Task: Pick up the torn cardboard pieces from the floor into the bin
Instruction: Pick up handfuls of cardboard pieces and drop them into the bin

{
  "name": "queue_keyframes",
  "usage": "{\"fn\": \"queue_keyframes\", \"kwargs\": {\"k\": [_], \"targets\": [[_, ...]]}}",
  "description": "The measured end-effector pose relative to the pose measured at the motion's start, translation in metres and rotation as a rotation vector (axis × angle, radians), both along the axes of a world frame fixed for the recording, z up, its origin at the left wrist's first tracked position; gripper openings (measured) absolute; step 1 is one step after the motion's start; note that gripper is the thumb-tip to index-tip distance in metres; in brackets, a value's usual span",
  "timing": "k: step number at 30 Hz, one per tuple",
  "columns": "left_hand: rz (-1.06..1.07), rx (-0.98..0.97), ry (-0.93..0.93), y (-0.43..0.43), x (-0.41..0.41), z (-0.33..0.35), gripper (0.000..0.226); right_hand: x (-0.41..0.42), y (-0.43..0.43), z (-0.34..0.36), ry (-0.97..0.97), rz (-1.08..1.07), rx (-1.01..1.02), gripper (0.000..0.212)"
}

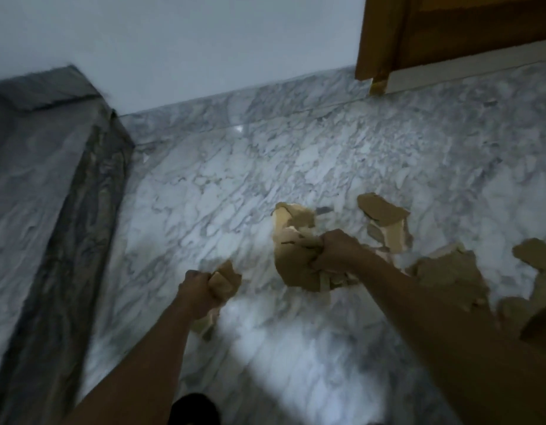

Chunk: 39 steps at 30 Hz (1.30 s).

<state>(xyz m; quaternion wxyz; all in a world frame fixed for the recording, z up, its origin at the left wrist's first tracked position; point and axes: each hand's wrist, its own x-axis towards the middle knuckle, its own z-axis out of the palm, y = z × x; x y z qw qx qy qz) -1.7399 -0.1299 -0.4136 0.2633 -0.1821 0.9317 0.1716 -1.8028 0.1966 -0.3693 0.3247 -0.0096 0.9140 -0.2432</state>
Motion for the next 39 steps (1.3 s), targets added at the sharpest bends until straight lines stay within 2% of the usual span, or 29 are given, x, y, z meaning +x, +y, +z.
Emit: {"fn": "queue_keyframes", "kwargs": {"k": [3, 6, 9, 14, 18, 20, 22, 24, 27, 29, 31, 33, 35, 37, 39], "targets": [[0.036, -0.048, 0.105, 0.009, 0.009, 0.005, 0.053, 0.006, -0.028, -0.021, 0.105, -0.035, 0.123, 0.048], [0.141, -0.047, 0.107, 0.013, 0.007, 0.004, 0.054, 0.014, -0.043, -0.032, 0.144, -0.134, 0.128, 0.059], [0.201, -0.03, 0.1, 0.01, 0.006, 0.002, 0.042, 0.015, -0.048, -0.039, 0.178, -0.123, 0.148, 0.062], [0.227, -0.053, 0.025, 0.003, 0.003, 0.0, 0.055, 0.014, -0.047, -0.041, 0.145, -0.105, 0.142, 0.054], [0.207, -0.021, -0.021, -0.001, -0.002, 0.001, 0.054, 0.006, -0.04, -0.037, 0.159, -0.048, 0.169, 0.065], [0.139, -0.011, -0.059, -0.002, -0.005, 0.002, 0.051, -0.002, -0.032, -0.038, 0.187, 0.035, 0.192, 0.057], [0.023, -0.003, -0.137, 0.0, -0.008, 0.007, 0.041, -0.013, -0.024, -0.033, 0.127, 0.139, 0.114, 0.044], [-0.073, 0.088, -0.144, 0.007, -0.026, 0.019, 0.033, -0.03, -0.01, -0.017, 0.082, 0.171, 0.028, 0.025], [-0.241, 0.208, -0.059, 0.038, -0.079, 0.046, 0.026, -0.052, 0.018, 0.011, 0.03, 0.199, 0.116, 0.02], [-0.417, 0.261, 0.028, 0.074, -0.118, 0.058, 0.025, -0.057, 0.032, 0.013, -0.034, 0.298, 0.27, 0.033], [-0.604, 0.23, 0.054, 0.11, -0.15, 0.053, 0.044, -0.05, 0.04, -0.005, -0.023, 0.395, 0.392, 0.052], [-0.749, 0.109, -0.001, 0.133, -0.169, 0.034, 0.065, -0.034, 0.046, -0.031, 0.017, 0.372, 0.393, 0.062], [-0.84, 0.051, -0.015, 0.143, -0.174, 0.01, 0.076, -0.019, 0.05, -0.05, 0.061, 0.322, 0.35, 0.065], [-0.833, 0.036, 0.004, 0.145, -0.167, -0.009, 0.095, -0.01, 0.05, -0.059, 0.126, 0.323, 0.374, 0.063], [-0.839, 0.006, 0.041, 0.145, -0.16, -0.015, 0.093, -0.01, 0.05, -0.06, 0.168, 0.331, 0.402, 0.06]]}}
